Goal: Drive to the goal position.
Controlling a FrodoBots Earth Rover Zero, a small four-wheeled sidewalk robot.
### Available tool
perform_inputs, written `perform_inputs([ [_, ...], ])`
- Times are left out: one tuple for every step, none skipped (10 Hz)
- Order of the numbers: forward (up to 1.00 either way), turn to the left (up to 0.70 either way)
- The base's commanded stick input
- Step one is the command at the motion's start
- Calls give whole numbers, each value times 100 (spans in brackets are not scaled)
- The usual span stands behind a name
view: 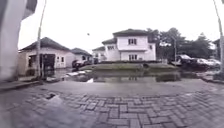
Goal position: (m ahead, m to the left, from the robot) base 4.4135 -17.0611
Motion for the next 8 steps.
perform_inputs([
  [70,-4],
  [70,0],
  [70,0],
  [70,0],
  [70,0],
  [70,0],
  [70,0],
  [70,0],
])
